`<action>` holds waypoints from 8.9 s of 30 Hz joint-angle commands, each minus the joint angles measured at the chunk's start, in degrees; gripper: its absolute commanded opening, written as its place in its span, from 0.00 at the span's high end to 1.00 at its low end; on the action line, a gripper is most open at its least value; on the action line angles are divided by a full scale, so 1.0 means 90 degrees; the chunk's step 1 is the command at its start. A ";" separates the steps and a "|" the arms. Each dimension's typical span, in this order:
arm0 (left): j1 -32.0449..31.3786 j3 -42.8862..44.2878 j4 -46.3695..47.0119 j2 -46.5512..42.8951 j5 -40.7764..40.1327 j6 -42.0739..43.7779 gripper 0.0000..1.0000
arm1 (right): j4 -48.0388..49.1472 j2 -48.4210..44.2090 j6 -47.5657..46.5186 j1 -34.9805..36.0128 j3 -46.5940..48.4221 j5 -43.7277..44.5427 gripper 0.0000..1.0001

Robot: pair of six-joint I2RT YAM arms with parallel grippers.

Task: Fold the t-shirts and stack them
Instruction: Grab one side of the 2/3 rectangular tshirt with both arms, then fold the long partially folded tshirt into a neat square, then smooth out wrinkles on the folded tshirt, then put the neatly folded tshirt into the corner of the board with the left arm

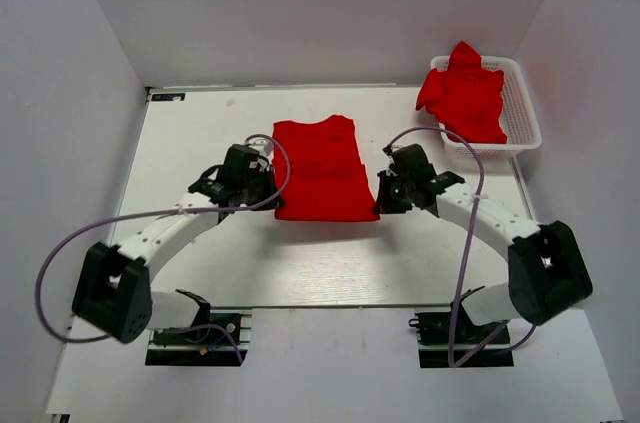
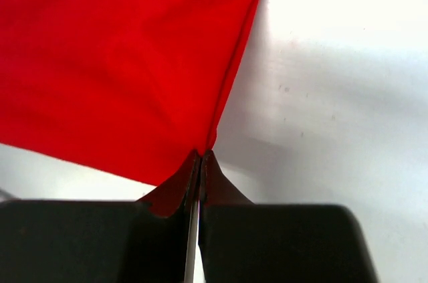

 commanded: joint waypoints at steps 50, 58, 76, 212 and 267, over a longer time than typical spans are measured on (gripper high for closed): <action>0.1155 0.4550 -0.0676 0.3491 -0.1661 -0.0757 1.00 | -0.0778 0.5115 -0.1238 -0.0521 0.7732 0.0672 1.00; 0.1272 0.4951 -0.0862 0.3999 -0.1583 -0.0688 0.90 | -0.0328 0.5534 -0.1160 -0.0580 0.7977 0.0263 0.89; 0.1448 0.4123 -0.0511 0.2847 -0.1506 -0.0435 0.00 | -0.0210 0.4179 -0.1961 -0.0492 0.6456 -0.0549 0.11; 0.1321 0.4287 -0.0356 0.3734 -0.0899 0.1187 0.02 | 0.2413 0.0449 -0.0281 -0.0902 0.1399 0.0786 0.09; 0.3655 0.9082 0.0086 0.6997 -0.3390 0.4673 1.00 | 0.1450 0.1023 -0.0261 -0.0912 0.1541 0.1912 0.09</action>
